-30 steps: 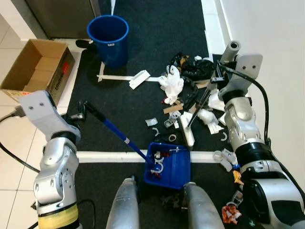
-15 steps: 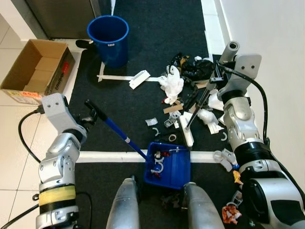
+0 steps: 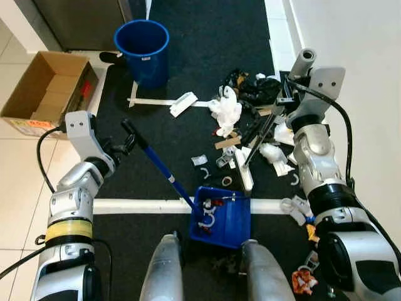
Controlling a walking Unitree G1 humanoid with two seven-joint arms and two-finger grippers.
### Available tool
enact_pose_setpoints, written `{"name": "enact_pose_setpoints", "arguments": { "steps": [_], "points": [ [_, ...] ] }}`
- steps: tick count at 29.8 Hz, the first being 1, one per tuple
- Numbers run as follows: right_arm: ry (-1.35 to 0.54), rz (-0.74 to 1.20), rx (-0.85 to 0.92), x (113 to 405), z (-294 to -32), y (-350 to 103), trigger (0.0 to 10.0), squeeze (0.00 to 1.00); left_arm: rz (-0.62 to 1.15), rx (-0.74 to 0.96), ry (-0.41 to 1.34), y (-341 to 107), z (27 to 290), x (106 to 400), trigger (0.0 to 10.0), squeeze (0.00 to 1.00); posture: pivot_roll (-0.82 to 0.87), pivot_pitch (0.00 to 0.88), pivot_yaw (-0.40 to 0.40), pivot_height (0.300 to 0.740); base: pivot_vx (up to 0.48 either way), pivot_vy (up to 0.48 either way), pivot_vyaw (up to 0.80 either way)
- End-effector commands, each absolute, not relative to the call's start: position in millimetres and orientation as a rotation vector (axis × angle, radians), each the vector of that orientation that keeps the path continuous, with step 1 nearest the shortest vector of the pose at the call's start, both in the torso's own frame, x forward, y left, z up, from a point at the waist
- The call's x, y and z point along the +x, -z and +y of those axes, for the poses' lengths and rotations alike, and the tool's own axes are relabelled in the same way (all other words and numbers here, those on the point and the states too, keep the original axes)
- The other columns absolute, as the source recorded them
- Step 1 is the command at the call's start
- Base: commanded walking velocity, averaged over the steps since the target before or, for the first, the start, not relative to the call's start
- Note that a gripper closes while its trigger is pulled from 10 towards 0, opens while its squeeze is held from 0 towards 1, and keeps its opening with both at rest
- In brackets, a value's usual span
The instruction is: Sweep floor
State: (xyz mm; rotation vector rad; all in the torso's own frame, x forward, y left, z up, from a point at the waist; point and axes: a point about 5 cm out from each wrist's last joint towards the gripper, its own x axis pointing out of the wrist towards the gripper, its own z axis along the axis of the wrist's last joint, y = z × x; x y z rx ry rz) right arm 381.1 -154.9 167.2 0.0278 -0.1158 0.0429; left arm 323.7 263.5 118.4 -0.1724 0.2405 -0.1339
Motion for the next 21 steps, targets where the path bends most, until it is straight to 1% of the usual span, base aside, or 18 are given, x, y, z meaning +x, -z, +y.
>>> {"name": "enact_pose_setpoints", "arguments": {
  "steps": [1, 2, 3, 4, 5, 6, 7, 8, 13, 21],
  "points": [
    [-0.032, -0.162, 0.019, 381.1, -159.3, -175.1, 10.0, 0.00, 0.318, -0.131, 0.170, -104.1, 261.7, 321.0, 10.0, 0.00, 0.01, 0.196, -0.045, 0.740, 0.000, 0.000, 0.00],
    [-0.029, -0.163, 0.018, 380.9, -160.5, -175.1, 10.0, 0.00, 0.324, -0.096, 0.183, -103.7, 260.7, 322.5, 10.0, 0.00, 0.01, 0.196, -0.045, 0.740, 0.000, 0.000, 0.00],
    [-0.029, -0.163, 0.018, 380.9, -160.5, -175.1, 10.0, 0.00, 0.324, -0.096, 0.183, -103.7, 260.7, 322.5, 10.0, 0.00, 0.01, 0.196, -0.045, 0.740, 0.000, 0.000, 0.00],
    [-0.027, -0.164, 0.018, 380.8, -161.2, -175.1, 10.0, 0.00, 0.332, -0.067, 0.190, -103.1, 260.3, 323.3, 9.3, 0.00, 0.01, 0.196, -0.042, 0.740, 0.000, 0.000, 0.00],
    [-0.024, -0.165, 0.017, 380.5, -162.2, -175.3, 10.0, 0.00, 0.331, -0.056, 0.192, -103.5, 259.9, 324.4, 4.7, 0.00, 0.00, 0.195, -0.039, 0.740, 0.000, 0.000, 0.00],
    [-0.023, -0.166, 0.017, 380.3, -162.7, -175.4, 10.0, 0.00, 0.327, -0.055, 0.195, -103.6, 260.0, 325.4, 4.7, 0.00, 0.00, 0.195, -0.039, 0.740, 0.000, 0.000, 0.00],
    [-0.019, -0.167, 0.017, 380.2, -163.4, -175.5, 10.0, 0.00, 0.328, -0.039, 0.205, -103.8, 259.7, 326.3, 3.5, 0.00, 0.00, 0.194, -0.039, 0.740, 0.000, 0.000, 0.00],
    [-0.017, -0.167, 0.017, 380.1, -163.9, -175.6, 10.0, 0.00, 0.326, -0.023, 0.217, -103.7, 259.4, 327.6, 0.0, 0.00, 0.00, 0.195, -0.039, 0.740, 0.000, 0.000, 0.00],
    [-0.017, -0.167, 0.018, 380.4, -163.2, -175.7, 10.0, 0.00, 0.330, -0.003, 0.260, -102.8, 258.2, 330.1, 0.0, 0.00, 0.00, 0.194, -0.040, 0.740, 0.000, 0.000, 0.00],
    [-0.017, -0.168, 0.019, 380.8, -163.3, -176.4, 10.0, 0.00, 0.315, -0.019, 0.289, -103.8, 260.2, 330.7, 0.0, 0.00, 0.01, 0.194, -0.040, 0.740, 0.000, 0.000, 0.00]
  ]
}}
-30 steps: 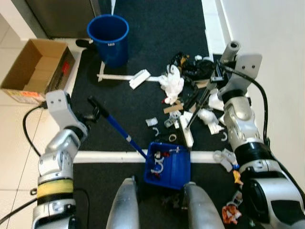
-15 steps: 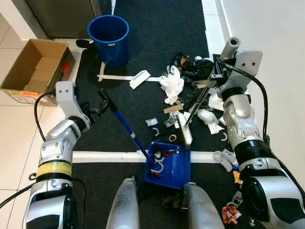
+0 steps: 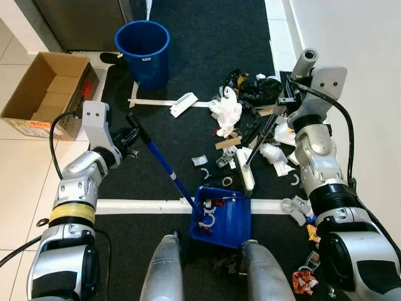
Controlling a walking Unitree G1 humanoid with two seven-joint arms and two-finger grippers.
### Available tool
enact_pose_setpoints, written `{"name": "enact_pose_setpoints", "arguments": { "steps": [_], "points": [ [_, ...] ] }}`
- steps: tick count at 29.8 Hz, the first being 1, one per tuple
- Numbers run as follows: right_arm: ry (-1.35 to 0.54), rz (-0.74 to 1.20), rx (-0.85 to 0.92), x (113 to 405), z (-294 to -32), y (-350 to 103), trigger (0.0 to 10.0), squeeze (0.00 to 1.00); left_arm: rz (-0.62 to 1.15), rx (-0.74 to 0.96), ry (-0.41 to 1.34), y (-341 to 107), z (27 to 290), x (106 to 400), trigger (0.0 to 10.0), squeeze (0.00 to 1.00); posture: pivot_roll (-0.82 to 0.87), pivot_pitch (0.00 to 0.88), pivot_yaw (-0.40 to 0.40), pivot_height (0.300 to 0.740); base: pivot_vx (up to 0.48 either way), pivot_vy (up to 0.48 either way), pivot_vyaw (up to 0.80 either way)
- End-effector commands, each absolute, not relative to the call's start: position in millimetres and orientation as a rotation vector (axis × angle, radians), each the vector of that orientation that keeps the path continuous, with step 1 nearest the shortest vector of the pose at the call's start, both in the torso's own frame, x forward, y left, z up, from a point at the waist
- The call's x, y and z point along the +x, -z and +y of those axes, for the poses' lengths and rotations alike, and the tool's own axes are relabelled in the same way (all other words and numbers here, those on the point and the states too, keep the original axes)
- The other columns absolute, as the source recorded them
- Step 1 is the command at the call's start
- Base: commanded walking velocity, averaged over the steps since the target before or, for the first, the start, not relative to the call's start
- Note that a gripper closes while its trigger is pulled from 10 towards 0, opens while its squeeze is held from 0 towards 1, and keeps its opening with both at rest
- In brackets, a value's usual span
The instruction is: Sweep floor
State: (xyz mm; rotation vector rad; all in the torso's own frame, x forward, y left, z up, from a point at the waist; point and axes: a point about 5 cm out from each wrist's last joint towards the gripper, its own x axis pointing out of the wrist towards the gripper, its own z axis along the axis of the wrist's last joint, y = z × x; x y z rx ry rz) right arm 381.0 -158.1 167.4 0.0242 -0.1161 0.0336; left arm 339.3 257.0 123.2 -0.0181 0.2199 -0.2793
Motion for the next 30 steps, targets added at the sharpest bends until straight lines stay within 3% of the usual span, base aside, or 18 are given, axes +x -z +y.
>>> {"name": "enact_pose_setpoints", "arguments": {
  "steps": [1, 8, 9, 14, 15, 20, 21, 30],
  "points": [
    [-0.017, -0.168, 0.019, 380.8, -163.3, -176.4, 10.0, 0.00, 0.315, -0.019, 0.289, -103.8, 260.2, 330.7, 0.0, 0.00, 0.01, 0.194, -0.040, 0.740, 0.000, 0.000, 0.00],
    [-0.019, -0.169, 0.017, 381.2, -163.0, -176.8, 10.0, 0.00, 0.245, -0.009, 0.313, -111.9, 252.0, 331.0, 0.0, 0.00, 0.01, 0.192, -0.041, 0.740, 0.000, 0.000, 0.00],
    [-0.020, -0.169, 0.017, 381.2, -163.0, -176.8, 10.0, 0.00, 0.224, 0.000, 0.298, -115.2, 250.4, 332.2, 10.0, 0.00, 0.01, 0.190, -0.042, 0.740, 0.000, 0.000, 0.00],
    [-0.023, -0.166, 0.018, 381.4, -162.0, -176.1, 10.0, 0.00, 0.223, 0.021, 0.287, -113.4, 245.7, 332.0, 10.0, 0.00, 0.02, 0.189, -0.045, 0.740, 0.000, 0.000, 0.00],
    [-0.026, -0.166, 0.018, 381.7, -161.1, -176.1, 10.0, 0.00, 0.229, 0.013, 0.297, -111.4, 244.8, 331.2, 10.0, 1.00, 0.02, 0.189, -0.045, 0.740, 0.000, 0.000, 0.00],
    [-0.029, -0.168, 0.019, 382.1, -160.1, -177.0, 10.0, 0.00, 0.245, 0.013, 0.299, -108.8, 245.9, 330.2, 10.0, 1.00, 0.02, 0.189, -0.044, 0.740, 0.000, 0.000, 0.00],
    [-0.029, -0.170, 0.019, 382.1, -160.2, -177.5, 10.0, 0.00, 0.252, 0.023, 0.296, -108.1, 247.0, 329.8, 10.0, 0.00, 0.01, 0.189, -0.044, 0.740, 0.000, 0.000, 0.00],
    [-0.021, -0.171, 0.018, 381.3, -162.7, -177.5, 10.0, 0.00, 0.269, 0.032, 0.262, -111.1, 263.3, 337.2, 10.0, 0.00, 0.00, 0.198, -0.040, 0.740, 0.000, 0.000, 0.00]
  ]
}}
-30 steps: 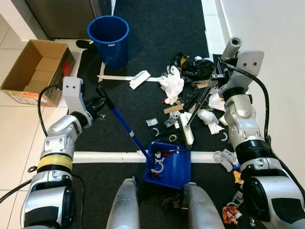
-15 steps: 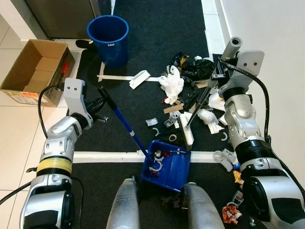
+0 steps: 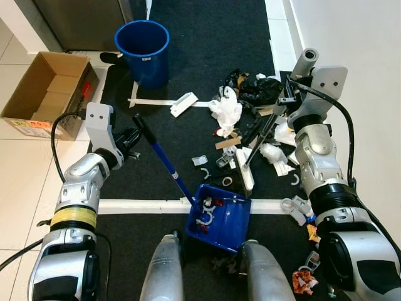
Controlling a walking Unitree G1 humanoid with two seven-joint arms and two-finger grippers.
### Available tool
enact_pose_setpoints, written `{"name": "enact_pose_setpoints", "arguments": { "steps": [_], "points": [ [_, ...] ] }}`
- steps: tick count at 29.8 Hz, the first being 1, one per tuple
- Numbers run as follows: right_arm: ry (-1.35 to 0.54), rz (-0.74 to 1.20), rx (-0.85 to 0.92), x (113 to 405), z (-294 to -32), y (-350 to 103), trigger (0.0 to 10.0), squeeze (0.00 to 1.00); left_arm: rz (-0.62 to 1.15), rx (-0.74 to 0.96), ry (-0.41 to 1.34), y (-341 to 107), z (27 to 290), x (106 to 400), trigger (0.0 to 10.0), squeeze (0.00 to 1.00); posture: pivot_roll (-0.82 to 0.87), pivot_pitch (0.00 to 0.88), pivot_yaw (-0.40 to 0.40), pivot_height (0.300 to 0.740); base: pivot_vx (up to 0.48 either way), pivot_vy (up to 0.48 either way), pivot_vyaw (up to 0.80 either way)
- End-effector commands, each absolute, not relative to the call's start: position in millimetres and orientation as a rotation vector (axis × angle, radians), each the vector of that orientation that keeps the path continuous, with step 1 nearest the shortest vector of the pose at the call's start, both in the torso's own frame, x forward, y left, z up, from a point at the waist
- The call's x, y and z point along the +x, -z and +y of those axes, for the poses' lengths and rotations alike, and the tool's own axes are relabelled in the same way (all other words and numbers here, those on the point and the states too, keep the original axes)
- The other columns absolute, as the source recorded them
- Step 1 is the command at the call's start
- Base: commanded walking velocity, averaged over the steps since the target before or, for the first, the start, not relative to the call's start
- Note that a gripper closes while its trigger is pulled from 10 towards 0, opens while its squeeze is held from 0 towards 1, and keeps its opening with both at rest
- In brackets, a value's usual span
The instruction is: Sweep floor
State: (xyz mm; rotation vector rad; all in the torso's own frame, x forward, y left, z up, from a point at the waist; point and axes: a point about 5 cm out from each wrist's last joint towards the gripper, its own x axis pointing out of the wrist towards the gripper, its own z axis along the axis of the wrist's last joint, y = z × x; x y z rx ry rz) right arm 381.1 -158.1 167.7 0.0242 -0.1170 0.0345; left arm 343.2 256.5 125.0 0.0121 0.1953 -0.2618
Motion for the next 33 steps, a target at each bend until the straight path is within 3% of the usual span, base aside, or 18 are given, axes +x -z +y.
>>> {"name": "enact_pose_setpoints", "arguments": {
  "steps": [1, 4, 5, 6, 7, 14, 15, 23, 33],
  "points": [
    [-0.021, -0.172, 0.017, 381.2, -162.8, -177.7, 10.0, 0.00, 0.273, 0.039, 0.264, -111.8, 264.8, 338.4, 10.0, 0.00, 0.00, 0.199, -0.040, 0.740, 0.000, 0.000, 0.00],
    [-0.018, -0.175, 0.016, 380.6, -163.7, -178.1, 10.0, 0.00, 0.286, 0.045, 0.304, -113.7, 266.3, 340.8, 10.0, 0.00, -0.02, 0.204, -0.035, 0.740, 0.000, 0.000, 0.00],
    [-0.017, -0.176, 0.015, 380.3, -164.1, -178.2, 10.0, 0.00, 0.288, 0.043, 0.305, -115.0, 267.3, 341.9, 10.0, 0.76, -0.02, 0.204, -0.034, 0.740, 0.000, 0.000, 0.00],
    [-0.017, -0.176, 0.015, 380.3, -164.1, -178.2, 10.0, 0.00, 0.288, 0.043, 0.305, -115.0, 267.3, 341.9, 10.0, 0.76, -0.02, 0.204, -0.034, 0.740, 0.000, 0.000, 0.00],
    [-0.014, -0.178, 0.012, 379.4, -165.4, -178.2, 10.0, 0.00, 0.291, 0.034, 0.317, -117.5, 268.0, 343.8, 10.0, 1.00, -0.03, 0.206, -0.030, 0.740, 0.000, 0.000, 0.00],
    [0.009, -0.183, 0.011, 376.7, -171.2, -177.7, 10.0, 0.00, 0.294, 0.064, 0.362, -124.8, 264.8, 350.4, 10.0, 1.00, -0.04, 0.208, -0.017, 0.740, 0.000, 0.000, 0.00],
    [0.011, -0.184, 0.011, 376.5, -171.4, -177.7, 10.0, 0.00, 0.296, 0.072, 0.360, -125.4, 265.0, 351.0, 10.0, 0.00, -0.05, 0.209, -0.014, 0.740, 0.000, 0.000, 0.00],
    [0.013, -0.186, 0.012, 376.3, -170.9, -178.2, 10.0, 0.00, 0.298, 0.043, 0.420, -128.1, 259.6, 354.6, 10.0, 0.00, -0.05, 0.217, -0.013, 0.740, 0.000, 0.000, 0.00],
    [0.019, -0.193, 0.008, 373.8, -172.0, -179.4, 10.0, 0.00, 0.303, 0.043, 0.742, -143.0, 235.5, 357.3, 10.0, 0.00, -0.07, 0.222, 0.003, 0.740, 0.000, 0.000, 0.00]
  ]
}}
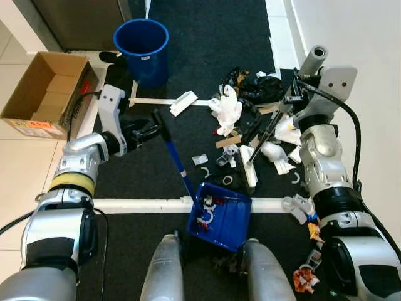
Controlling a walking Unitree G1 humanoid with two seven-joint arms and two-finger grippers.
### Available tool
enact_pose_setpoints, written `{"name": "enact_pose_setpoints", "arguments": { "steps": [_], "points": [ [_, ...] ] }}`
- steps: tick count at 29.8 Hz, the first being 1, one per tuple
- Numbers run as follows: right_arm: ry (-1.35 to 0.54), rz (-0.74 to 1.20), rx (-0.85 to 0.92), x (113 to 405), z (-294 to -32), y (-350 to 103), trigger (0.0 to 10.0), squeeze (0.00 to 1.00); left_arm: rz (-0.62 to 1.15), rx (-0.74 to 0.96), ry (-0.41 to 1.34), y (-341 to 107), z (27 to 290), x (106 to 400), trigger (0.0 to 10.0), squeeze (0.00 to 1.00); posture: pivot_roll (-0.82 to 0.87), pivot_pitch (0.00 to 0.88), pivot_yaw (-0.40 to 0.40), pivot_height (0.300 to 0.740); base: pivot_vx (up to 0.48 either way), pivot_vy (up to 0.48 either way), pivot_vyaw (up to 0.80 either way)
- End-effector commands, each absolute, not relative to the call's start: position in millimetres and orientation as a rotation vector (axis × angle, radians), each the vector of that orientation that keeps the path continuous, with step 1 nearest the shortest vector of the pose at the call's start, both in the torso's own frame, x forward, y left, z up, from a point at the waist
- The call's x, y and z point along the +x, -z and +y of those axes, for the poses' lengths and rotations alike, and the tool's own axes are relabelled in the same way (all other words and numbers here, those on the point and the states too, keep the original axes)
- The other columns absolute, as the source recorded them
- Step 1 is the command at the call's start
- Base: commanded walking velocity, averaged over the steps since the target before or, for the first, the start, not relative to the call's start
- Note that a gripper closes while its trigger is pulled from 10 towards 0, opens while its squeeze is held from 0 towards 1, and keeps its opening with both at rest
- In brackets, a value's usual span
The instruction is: Sweep floor
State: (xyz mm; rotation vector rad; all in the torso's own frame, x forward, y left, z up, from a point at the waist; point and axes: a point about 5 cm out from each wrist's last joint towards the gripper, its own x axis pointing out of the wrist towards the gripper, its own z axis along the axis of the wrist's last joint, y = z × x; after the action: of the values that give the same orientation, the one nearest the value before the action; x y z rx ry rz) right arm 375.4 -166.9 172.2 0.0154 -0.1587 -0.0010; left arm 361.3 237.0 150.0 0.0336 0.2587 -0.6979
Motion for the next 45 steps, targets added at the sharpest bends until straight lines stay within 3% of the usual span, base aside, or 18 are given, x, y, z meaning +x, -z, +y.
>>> {"name": "enact_pose_setpoints", "arguments": {
  "steps": [1, 10, 11, 12, 13, 14, 15, 24, 30, 37, 45],
  "points": [
    [0.019, -0.193, 0.008, 373.8, -172.0, -179.4, 10.0, 0.00, 0.303, 0.043, 0.742, -143.0, 235.5, 357.3, 10.0, 0.00, -0.07, 0.222, 0.003, 0.740, 0.000, 0.000, 0.00],
    [0.023, -0.185, 0.017, 373.3, -170.6, -176.5, 10.0, 0.00, 0.335, 0.074, 0.689, -135.1, 248.0, 352.0, 10.0, 0.00, -0.05, 0.221, -0.001, 0.740, 0.000, 0.000, 0.00],
    [0.020, -0.187, 0.018, 373.8, -169.5, -177.5, 10.0, 0.00, 0.326, 0.043, 0.698, -135.8, 247.3, 351.9, 4.8, 0.00, -0.05, 0.221, -0.002, 0.740, 0.000, 0.000, 0.00],
    [0.018, -0.188, 0.019, 374.1, -168.8, -178.1, 10.0, 0.00, 0.318, 0.012, 0.708, -136.8, 246.7, 351.9, 4.4, 0.00, -0.05, 0.222, -0.002, 0.740, 0.000, 0.000, 0.00],
    [0.016, -0.189, 0.019, 374.0, -168.3, -178.7, 10.0, 0.00, 0.315, -0.016, 0.728, -138.1, 246.1, 351.5, 6.2, 0.00, -0.05, 0.221, -0.002, 0.740, 0.000, 0.000, 0.00],
    [0.016, -0.189, 0.019, 374.0, -168.3, -178.7, 10.0, 0.00, 0.315, -0.016, 0.728, -138.1, 246.1, 351.5, 6.2, 0.00, -0.05, 0.221, -0.002, 0.740, 0.000, 0.000, 0.00],
    [0.017, -0.191, 0.018, 373.5, -168.8, -179.4, 10.0, 0.00, 0.322, -0.032, 0.759, -139.3, 246.2, 349.8, 10.0, 0.00, -0.06, 0.221, 0.002, 0.740, 0.000, 0.000, 0.00],
    [0.035, -0.183, 0.018, 369.9, -174.3, -174.6, 10.0, 0.00, 0.339, -0.054, 0.739, -128.7, 261.1, 336.4, 10.0, 0.00, -0.04, 0.226, 0.002, 0.740, 0.000, 0.000, 0.00],
    [0.010, -0.181, 0.021, 373.1, -166.1, -177.0, 10.0, 0.00, 0.199, -0.234, 0.735, -146.5, 258.3, 344.0, 10.0, 0.00, -0.04, 0.225, -0.007, 0.740, 0.000, 0.000, 0.00],
    [0.014, -0.187, 0.019, 372.6, -169.0, -178.5, 10.0, 0.00, 0.373, 0.096, 0.736, -134.1, 258.8, 343.0, 10.0, 0.00, -0.05, 0.226, -0.003, 0.740, 0.000, 0.000, 0.00],
    [0.029, -0.180, 0.018, 371.4, -173.3, -176.1, 10.0, 0.00, 0.423, 0.110, 0.657, -120.8, 262.6, 340.1, 10.0, 0.00, -0.05, 0.225, -0.001, 0.740, 0.000, 0.000, 0.00]
  ]
}}
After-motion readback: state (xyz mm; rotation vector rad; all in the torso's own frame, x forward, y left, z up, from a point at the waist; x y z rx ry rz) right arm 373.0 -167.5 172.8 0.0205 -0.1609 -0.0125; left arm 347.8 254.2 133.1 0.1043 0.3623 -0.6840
